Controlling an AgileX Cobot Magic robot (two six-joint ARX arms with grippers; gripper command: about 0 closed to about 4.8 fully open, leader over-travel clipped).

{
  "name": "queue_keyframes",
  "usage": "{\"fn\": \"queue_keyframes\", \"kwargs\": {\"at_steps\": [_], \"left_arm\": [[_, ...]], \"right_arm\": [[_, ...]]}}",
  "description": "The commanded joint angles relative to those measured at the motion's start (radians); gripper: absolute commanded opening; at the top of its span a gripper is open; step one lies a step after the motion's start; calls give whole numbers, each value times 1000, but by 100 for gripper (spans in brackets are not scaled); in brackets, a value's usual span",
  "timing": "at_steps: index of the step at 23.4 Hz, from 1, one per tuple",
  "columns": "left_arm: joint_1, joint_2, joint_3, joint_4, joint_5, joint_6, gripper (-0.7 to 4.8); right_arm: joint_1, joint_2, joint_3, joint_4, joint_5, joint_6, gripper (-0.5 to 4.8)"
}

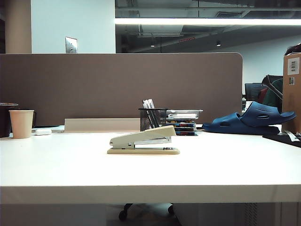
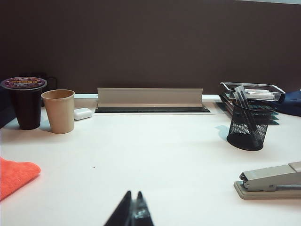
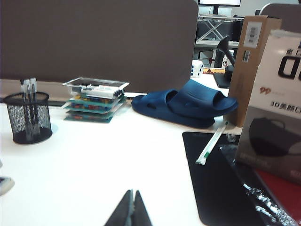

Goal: Press the stapler down.

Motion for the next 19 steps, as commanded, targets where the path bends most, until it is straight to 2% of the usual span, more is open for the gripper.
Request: {"fn": "queue_keyframes", "kwargs": {"at_steps": [1,19], "left_arm": [[0,0,2,10,0,4,-5],[0,0,2,-7,0,4,-5]], "right_arm": [[1,-6,-28,56,5,1,-9],[1,-6,-31,-12,1,1,-9]]}}
